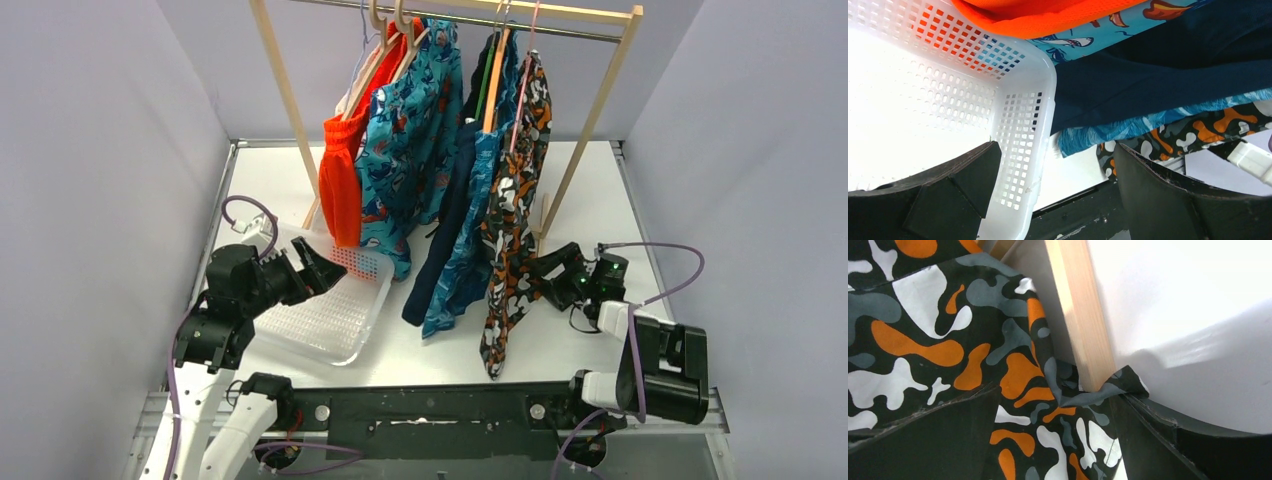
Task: Remove the shorts from the hanger
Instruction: Move the clothes rod to the center of the board.
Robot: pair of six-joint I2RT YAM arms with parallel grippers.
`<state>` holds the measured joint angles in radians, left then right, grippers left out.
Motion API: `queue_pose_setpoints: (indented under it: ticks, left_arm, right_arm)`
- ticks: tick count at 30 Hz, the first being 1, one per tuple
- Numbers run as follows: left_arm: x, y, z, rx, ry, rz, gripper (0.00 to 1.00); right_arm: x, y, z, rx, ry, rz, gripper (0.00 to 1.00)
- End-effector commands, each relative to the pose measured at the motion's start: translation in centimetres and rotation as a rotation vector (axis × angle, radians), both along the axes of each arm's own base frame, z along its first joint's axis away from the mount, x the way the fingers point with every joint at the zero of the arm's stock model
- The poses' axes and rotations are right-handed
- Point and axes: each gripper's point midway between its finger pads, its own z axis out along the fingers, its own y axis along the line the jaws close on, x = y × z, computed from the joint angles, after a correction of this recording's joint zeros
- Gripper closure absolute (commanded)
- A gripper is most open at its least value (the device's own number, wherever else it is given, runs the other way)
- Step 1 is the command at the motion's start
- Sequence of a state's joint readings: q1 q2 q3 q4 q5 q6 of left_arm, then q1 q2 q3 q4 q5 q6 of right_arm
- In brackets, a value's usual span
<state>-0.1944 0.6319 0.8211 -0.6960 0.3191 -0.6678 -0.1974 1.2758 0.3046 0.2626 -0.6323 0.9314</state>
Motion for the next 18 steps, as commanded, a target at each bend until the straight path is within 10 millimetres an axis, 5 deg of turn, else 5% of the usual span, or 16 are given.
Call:
queue_pose_setpoints:
  ticks: [1,6,11,18]
  left_arm:
    - [0.6,-0.3,1.7,-0.009,-0.062,-0.022,0.16]
    - [0.3,-0.1,2.0,-0.008,-0.066,-0.014,0.16]
    - [0.2,0.1,1.7,-0.003,-0.065,0.002,0.16]
    - [1.1,-0.1,1.6,-0.015,-0.07,0.007,0.16]
  right_arm:
    - [2.9,-3.4,1.4,-0.039,-0.075,-0.026,0.16]
    - [4.0,-4.5,2.3,-0.026,-0.084,-0.007,0.14]
    - [1.8,-4.3,2.7,-0.066,-0.039,-0.006,0.1]
    - [-1.9,-0.6,4.1,0.048,-0.05,-0.007,0.09]
